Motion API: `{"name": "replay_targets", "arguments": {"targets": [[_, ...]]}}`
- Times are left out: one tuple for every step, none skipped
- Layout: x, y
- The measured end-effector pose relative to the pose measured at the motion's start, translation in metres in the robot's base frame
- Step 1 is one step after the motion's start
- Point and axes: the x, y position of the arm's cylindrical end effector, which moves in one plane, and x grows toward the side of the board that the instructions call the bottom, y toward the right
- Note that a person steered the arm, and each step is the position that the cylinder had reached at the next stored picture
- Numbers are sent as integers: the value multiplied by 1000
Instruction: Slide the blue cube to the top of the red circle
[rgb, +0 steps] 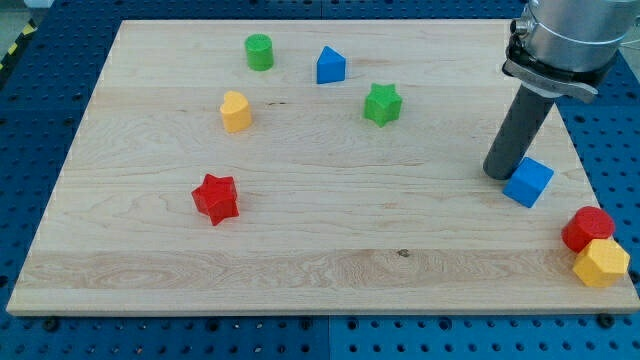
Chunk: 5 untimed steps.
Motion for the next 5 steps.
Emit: {"name": "replay_targets", "arguments": {"targets": [[4,0],[11,3],[15,8],[18,17],[18,27]]}}
